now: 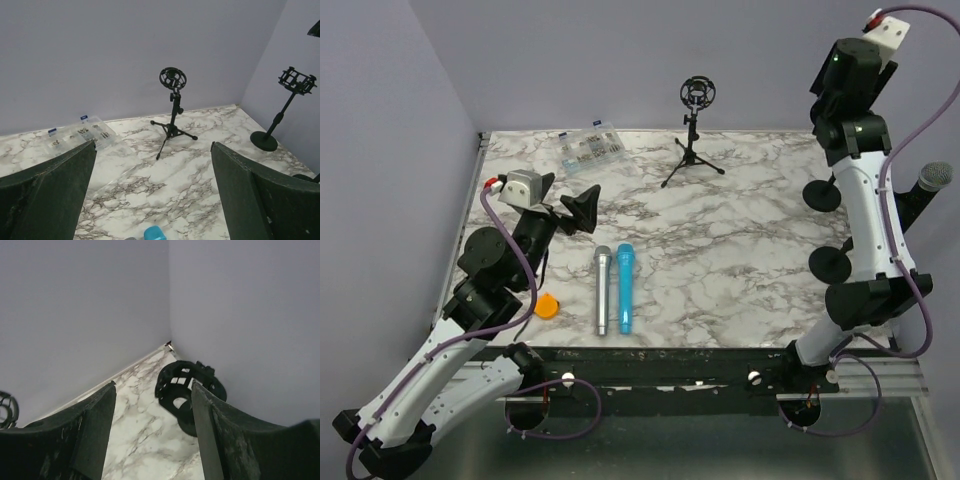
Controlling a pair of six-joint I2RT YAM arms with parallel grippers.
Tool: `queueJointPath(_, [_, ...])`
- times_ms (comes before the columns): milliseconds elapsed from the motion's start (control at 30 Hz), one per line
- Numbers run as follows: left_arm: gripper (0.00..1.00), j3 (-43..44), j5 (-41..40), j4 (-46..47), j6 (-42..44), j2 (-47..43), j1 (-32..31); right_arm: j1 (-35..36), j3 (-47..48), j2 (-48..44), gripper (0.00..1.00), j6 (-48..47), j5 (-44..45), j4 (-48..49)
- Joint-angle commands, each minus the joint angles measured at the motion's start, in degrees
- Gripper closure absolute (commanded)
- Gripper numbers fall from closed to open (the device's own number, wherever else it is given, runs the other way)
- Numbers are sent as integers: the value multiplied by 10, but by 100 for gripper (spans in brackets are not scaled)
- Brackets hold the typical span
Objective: Remove the microphone from the stand
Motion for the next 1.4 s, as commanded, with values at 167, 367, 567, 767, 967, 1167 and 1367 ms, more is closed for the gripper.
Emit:
queueJointPath(167, [4,23,74,-22,-44,12,0,-68,85,77,51,24,17,-114])
queueJointPath(367, [4,29,96,-29,-60,21,-1,-93,72,91,53,8,23,-121])
queueJointPath(567, [4,33,111,-33,-73,23,0,-142,54,92,56,14,-27,-125])
queueJointPath(767, [5,34,119,-33,-78,25,-5,-158,76,124,60,17,-54,-129])
queueJointPath(967, [4,35,120,-35,-79,29,-7,-158,85,147,64,11,-44,-130])
queueJointPath(1167, [5,35,117,-37,-78,32,-8,-164,56,146,64,6,-26,-113])
queueJointPath(1367, [5,35,118,-37,-77,35,-10,-170,59,160,67,6,-30,-117])
